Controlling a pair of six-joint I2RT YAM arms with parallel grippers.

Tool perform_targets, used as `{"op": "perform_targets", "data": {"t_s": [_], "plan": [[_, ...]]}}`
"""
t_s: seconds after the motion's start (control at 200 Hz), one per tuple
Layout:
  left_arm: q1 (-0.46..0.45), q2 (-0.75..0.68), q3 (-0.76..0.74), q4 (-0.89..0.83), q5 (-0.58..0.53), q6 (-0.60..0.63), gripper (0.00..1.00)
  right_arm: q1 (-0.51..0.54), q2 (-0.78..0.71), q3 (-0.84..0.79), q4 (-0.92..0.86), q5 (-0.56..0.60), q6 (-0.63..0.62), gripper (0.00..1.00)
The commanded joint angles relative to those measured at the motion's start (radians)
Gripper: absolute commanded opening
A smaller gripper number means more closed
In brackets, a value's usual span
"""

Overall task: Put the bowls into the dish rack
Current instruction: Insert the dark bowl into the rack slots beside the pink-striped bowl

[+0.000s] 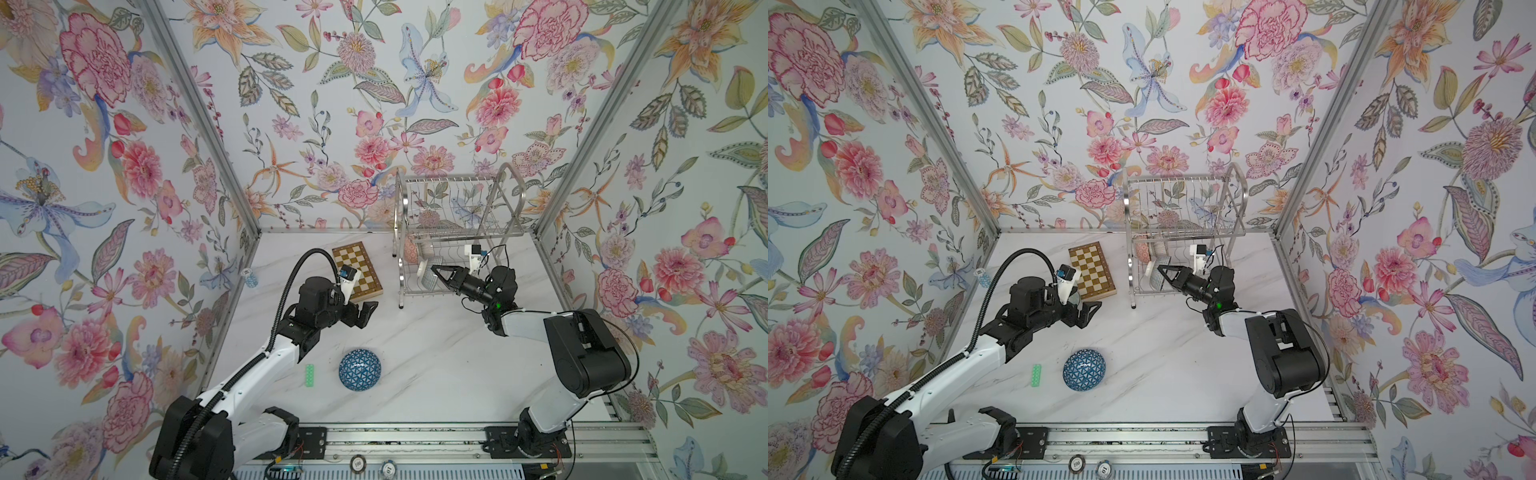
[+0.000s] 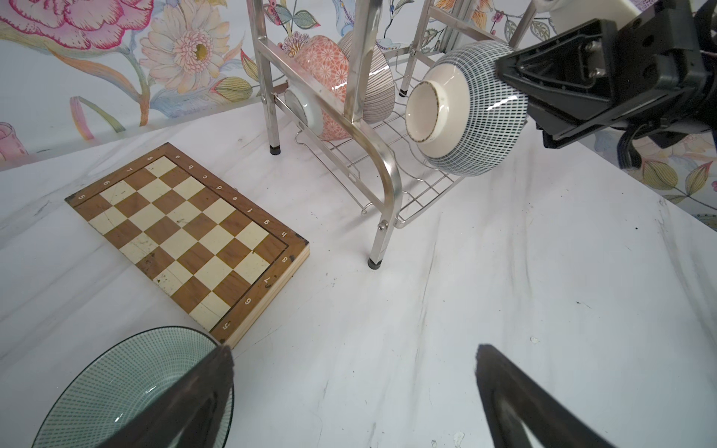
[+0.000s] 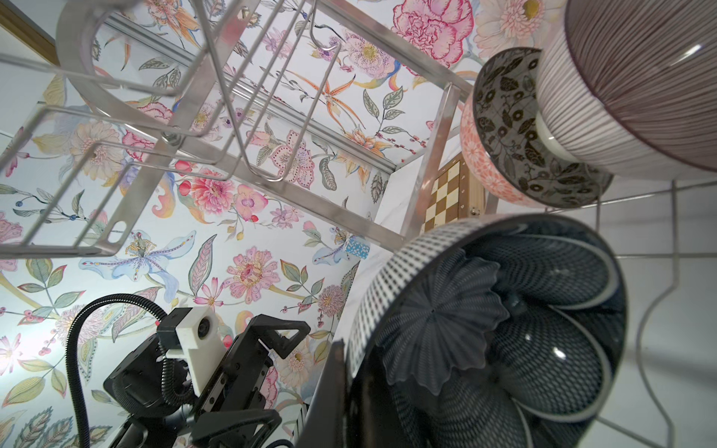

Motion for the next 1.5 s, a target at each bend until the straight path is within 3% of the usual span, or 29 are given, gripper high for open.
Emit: {"op": "perform_targets", "data": {"t_s": [0.0, 0.48, 0.831, 1.496], "plan": [[-0.008, -0.022, 0.036, -0.031, 0.052, 0.052, 0.99, -0.011, 0.016, 0.066, 0.110, -0.063, -0.012, 0.00], [0.035, 0.001, 0.031, -0.010, 0.354, 0.142, 0.99, -0.027, 0.095, 0.177, 0.018, -0.190, -0.043, 0.00], [0.114, -0.022, -0.071, 0.178, 0.526, 0.119, 0.99, -0.027, 0.157, 0.250, 0.017, -0.257, -0.012, 0.00], [0.139, 0.012, -0.113, 0.288, 0.513, 0.069, 0.99, -0.016, 0.240, 0.312, -0.031, -0.274, -0.015, 0.00]]}}
